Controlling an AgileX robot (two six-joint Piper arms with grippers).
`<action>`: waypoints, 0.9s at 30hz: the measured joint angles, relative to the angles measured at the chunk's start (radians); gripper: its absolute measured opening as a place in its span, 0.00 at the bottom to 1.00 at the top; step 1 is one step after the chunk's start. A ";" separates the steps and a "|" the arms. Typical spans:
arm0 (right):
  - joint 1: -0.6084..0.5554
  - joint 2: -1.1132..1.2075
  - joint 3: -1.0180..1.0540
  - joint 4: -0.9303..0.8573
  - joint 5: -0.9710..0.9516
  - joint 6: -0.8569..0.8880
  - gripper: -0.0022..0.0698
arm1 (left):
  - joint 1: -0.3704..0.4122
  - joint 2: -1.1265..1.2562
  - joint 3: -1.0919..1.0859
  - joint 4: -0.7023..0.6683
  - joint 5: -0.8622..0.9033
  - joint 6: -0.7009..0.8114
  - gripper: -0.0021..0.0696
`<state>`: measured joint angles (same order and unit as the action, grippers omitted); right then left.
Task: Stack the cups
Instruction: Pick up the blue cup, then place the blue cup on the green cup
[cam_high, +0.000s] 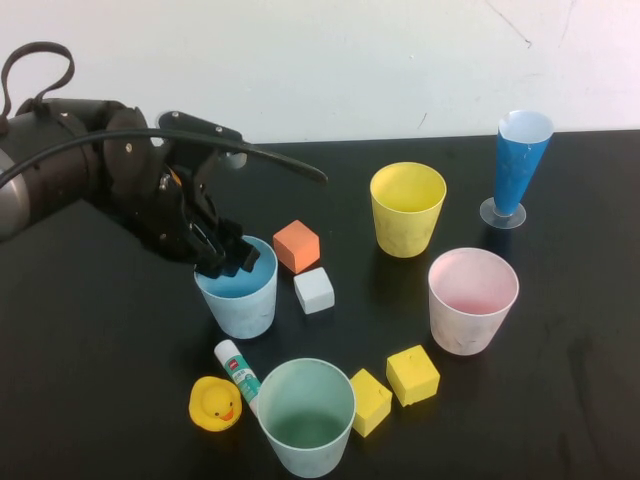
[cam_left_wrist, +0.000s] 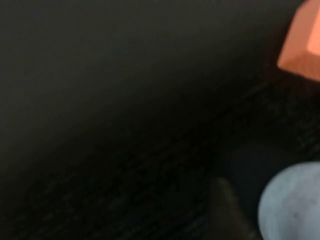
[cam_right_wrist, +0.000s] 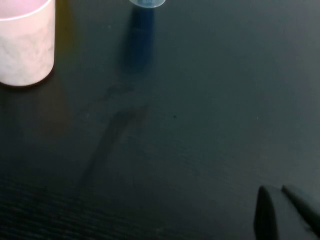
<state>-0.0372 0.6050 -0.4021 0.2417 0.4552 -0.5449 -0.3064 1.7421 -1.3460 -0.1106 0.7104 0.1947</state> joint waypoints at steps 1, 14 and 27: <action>0.000 0.000 0.000 0.000 0.000 0.000 0.03 | 0.000 0.000 0.000 -0.006 0.013 0.004 0.43; 0.000 0.000 0.000 0.027 0.000 0.000 0.03 | 0.000 -0.090 -0.086 -0.091 0.149 0.033 0.06; 0.000 0.000 0.000 0.031 -0.015 0.000 0.03 | -0.211 -0.335 -0.131 -0.178 0.507 0.130 0.06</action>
<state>-0.0372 0.6050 -0.4021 0.2725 0.4400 -0.5449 -0.5172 1.4067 -1.4773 -0.2890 1.2175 0.3247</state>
